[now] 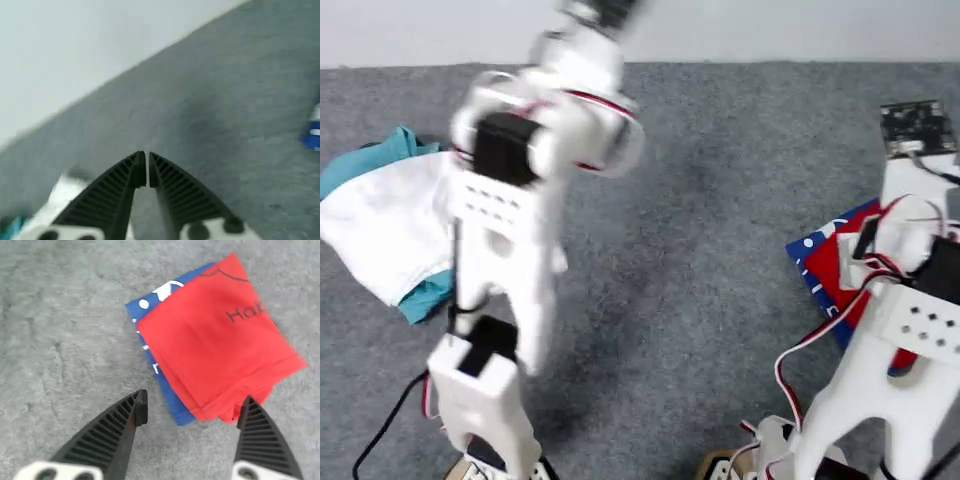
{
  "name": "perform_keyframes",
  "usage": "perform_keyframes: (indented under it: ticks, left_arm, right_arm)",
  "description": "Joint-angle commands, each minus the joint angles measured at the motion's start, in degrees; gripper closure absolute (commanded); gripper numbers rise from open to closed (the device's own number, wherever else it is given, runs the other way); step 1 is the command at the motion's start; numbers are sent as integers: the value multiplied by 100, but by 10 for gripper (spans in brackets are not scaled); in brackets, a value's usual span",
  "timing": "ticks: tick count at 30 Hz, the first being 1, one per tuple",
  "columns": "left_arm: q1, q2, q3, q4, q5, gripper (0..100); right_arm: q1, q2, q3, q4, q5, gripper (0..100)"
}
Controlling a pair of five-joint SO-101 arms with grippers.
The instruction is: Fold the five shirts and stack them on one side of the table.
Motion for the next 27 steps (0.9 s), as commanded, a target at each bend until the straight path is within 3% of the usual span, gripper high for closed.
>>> perform_keyframes:
  ticks: [1,4,9,12,15,20,27]
  left_arm:
    - [668,-369,-4,-229,-580,988]
    - [246,-396,-4,-70,-730,988]
    - [-1600,-422,22,396,-686,987]
    - [-2734,-756,31,387,-211,987]
    - [-3780,-1248,136,396,193,987]
    - [-5415,-2013,1341,387,229,987]
    - [-6593,-2629,3802,378,211,986]
  right_arm:
    - [330,-154,9,207,44,706]
    - [488,-154,9,207,44,706]
    - [154,-101,9,207,35,706]
    - [-760,-22,114,101,35,706]
    - [-2132,251,290,-295,26,707]
    - [-3908,1490,378,-1367,-343,707]
    - [-5569,3943,-1196,-1886,-369,707]
